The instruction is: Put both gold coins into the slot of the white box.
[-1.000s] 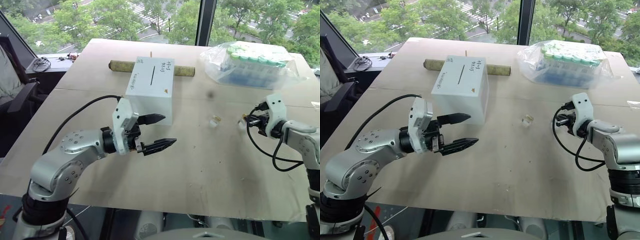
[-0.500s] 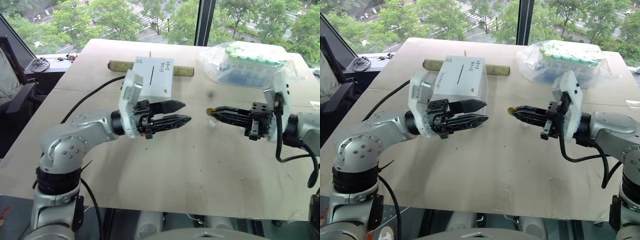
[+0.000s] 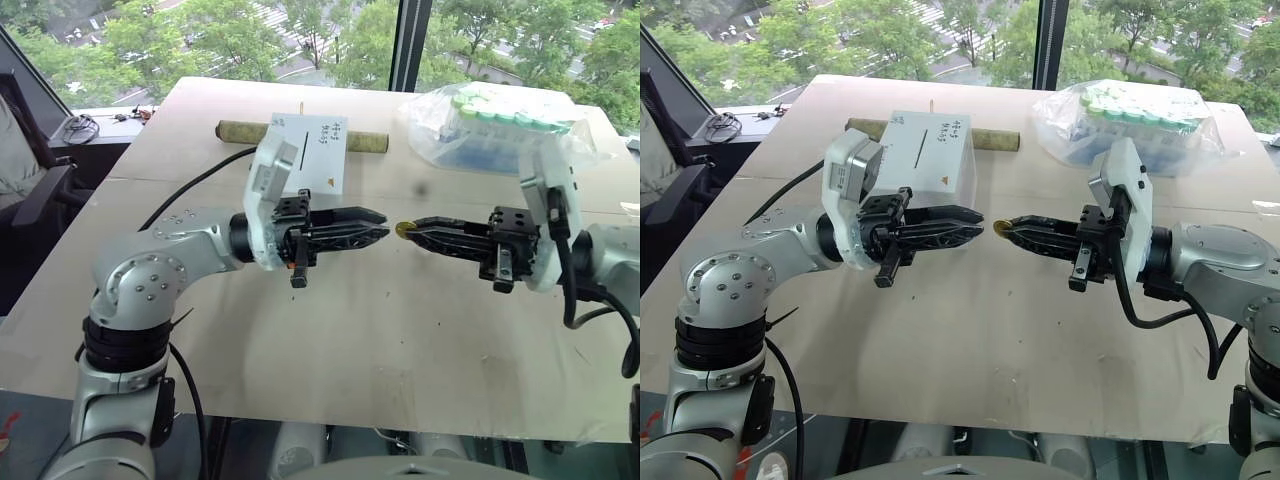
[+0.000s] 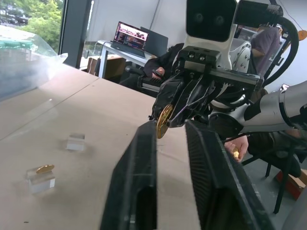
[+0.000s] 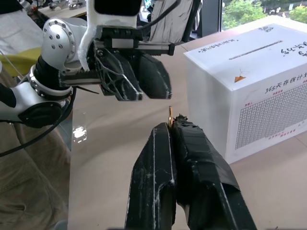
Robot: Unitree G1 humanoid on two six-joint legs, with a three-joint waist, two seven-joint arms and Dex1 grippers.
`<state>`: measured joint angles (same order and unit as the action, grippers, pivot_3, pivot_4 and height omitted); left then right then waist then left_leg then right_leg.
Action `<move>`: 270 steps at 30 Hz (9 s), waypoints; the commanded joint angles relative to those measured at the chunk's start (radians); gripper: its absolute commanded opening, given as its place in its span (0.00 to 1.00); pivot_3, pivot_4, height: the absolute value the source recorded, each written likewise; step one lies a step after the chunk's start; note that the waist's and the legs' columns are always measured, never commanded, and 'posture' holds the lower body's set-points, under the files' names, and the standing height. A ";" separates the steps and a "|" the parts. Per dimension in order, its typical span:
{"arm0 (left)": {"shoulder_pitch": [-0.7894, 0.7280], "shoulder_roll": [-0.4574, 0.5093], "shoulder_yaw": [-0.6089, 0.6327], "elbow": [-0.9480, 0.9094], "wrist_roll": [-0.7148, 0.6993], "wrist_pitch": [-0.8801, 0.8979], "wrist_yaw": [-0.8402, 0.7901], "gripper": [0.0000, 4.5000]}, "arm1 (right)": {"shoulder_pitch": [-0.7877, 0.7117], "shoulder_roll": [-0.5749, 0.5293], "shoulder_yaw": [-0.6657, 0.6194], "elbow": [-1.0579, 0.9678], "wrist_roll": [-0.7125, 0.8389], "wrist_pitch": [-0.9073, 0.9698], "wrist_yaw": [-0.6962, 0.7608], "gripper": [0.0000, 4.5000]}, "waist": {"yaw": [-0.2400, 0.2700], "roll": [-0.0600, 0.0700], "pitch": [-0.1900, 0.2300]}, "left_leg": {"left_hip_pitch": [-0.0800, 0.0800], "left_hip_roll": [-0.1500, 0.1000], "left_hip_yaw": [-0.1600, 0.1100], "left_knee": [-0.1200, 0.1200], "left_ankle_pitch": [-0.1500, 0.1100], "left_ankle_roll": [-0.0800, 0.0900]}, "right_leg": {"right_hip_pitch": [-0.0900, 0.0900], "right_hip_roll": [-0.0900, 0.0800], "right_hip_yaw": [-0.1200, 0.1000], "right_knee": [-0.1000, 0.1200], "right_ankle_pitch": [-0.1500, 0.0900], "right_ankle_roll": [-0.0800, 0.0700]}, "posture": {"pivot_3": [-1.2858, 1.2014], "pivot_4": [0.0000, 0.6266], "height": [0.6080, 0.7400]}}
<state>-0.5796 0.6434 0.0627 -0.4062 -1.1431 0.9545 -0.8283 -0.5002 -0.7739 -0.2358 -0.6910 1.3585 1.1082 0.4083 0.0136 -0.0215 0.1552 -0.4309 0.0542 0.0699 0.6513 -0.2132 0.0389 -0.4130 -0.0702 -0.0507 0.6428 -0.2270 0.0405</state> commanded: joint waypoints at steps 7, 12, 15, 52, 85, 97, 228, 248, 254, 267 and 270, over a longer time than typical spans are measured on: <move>-0.022 -0.017 -0.014 -0.001 0.025 -0.016 -0.023 0.21 | -0.014 -0.048 0.020 -0.027 0.068 -0.075 0.002 0.00 | 0.000 0.000 0.000 | 0.000 0.000 0.000 0.000 0.000 0.000 | 0.000 0.000 0.000 0.000 0.000 0.000 | 0.52 0.24 1.00; -0.033 -0.025 -0.025 0.003 0.028 -0.013 -0.031 0.21 | -0.044 -0.060 0.048 -0.023 0.098 -0.092 -0.023 0.00 | 0.000 0.000 0.000 | 0.000 0.000 0.000 0.000 0.000 0.000 | 0.000 0.000 0.000 0.000 0.000 0.000 | 0.52 0.24 1.00; -0.036 -0.022 -0.029 0.002 0.030 -0.009 -0.041 0.21 | -0.056 -0.067 0.059 -0.020 0.108 -0.098 -0.034 0.00 | 0.000 0.000 0.000 | 0.000 0.000 0.000 0.000 0.000 0.000 | 0.000 0.000 0.000 0.000 0.000 0.000 | 0.52 0.24 1.00; -0.058 -0.027 -0.016 0.009 -0.011 0.025 -0.075 0.01 | -0.037 -0.145 0.097 -0.018 0.187 -0.148 -0.034 0.00 | 0.000 -0.001 0.000 | 0.000 0.000 0.000 0.000 0.000 0.000 | 0.000 0.000 0.000 0.000 -0.001 -0.001 | 0.52 0.24 1.00; -0.033 0.000 0.000 0.017 -0.040 0.041 -0.126 0.02 | -0.021 -0.182 0.094 -0.021 0.208 -0.170 -0.012 0.00 | 0.001 -0.001 0.001 | 0.000 0.000 0.000 0.000 0.000 0.000 | 0.000 0.000 0.000 0.000 -0.001 -0.001 | 0.52 0.24 1.00; -0.037 -0.003 -0.005 0.012 -0.043 0.040 -0.115 0.02 | -0.018 -0.187 0.096 -0.025 0.218 -0.172 -0.008 0.00 | 0.001 -0.001 0.001 | 0.000 0.000 0.000 0.000 0.000 0.000 | 0.000 0.000 0.000 0.000 -0.001 -0.001 | 0.52 0.24 1.00; -0.451 -0.424 0.039 -0.029 0.863 0.660 0.929 0.46 | 0.021 -0.287 -0.149 0.167 -0.416 -0.373 0.389 0.92 | 0.001 -0.011 0.007 | 0.000 -0.001 0.001 0.001 0.000 0.000 | 0.000 -0.001 0.002 0.000 0.001 0.002 | 0.52 0.24 1.00; 0.332 0.081 0.307 -0.353 0.312 0.015 -0.152 0.98 | 0.135 -0.029 0.243 0.277 -0.757 -0.245 0.032 0.67 | 0.003 -0.011 0.005 | 0.002 0.000 0.002 0.003 0.000 0.000 | 0.000 -0.001 0.003 0.003 -0.001 -0.003 | 0.52 0.24 1.00; 0.286 0.078 0.214 -0.219 0.359 -0.116 -0.139 1.00 | 0.073 0.055 0.350 0.380 -0.926 -0.285 -0.014 0.26 | 0.001 -0.009 0.006 | 0.001 -0.001 0.002 0.003 0.000 0.000 | 0.000 0.000 0.006 0.003 -0.001 -0.003 | 0.52 0.24 1.00; 0.302 0.101 0.172 -0.195 0.342 -0.182 -0.112 1.00 | 0.063 0.096 0.329 0.394 -0.974 -0.256 0.061 0.06 | -0.001 -0.009 0.006 | 0.001 0.000 0.002 0.002 0.000 0.000 | -0.001 0.001 0.005 0.002 0.001 0.001 | 0.52 0.24 1.00; 0.323 0.108 0.174 -0.201 0.341 -0.193 -0.109 1.00 | 0.056 0.100 0.329 0.386 -0.964 -0.249 0.085 0.06 | -0.001 -0.009 0.006 | 0.001 0.000 0.002 0.002 0.000 0.000 | -0.001 0.001 0.005 0.002 0.001 0.001 | 0.52 0.24 1.00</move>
<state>-0.2599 0.7389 0.2244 -0.5784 -0.7870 0.7843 -0.9367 -0.4260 -0.6761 0.1358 -0.2644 0.3862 0.8610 0.4783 0.0127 -0.0306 0.1609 -0.4300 0.0542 0.0720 0.6532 -0.2131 0.0390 -0.4136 -0.0689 -0.0454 0.6445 -0.2262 0.0416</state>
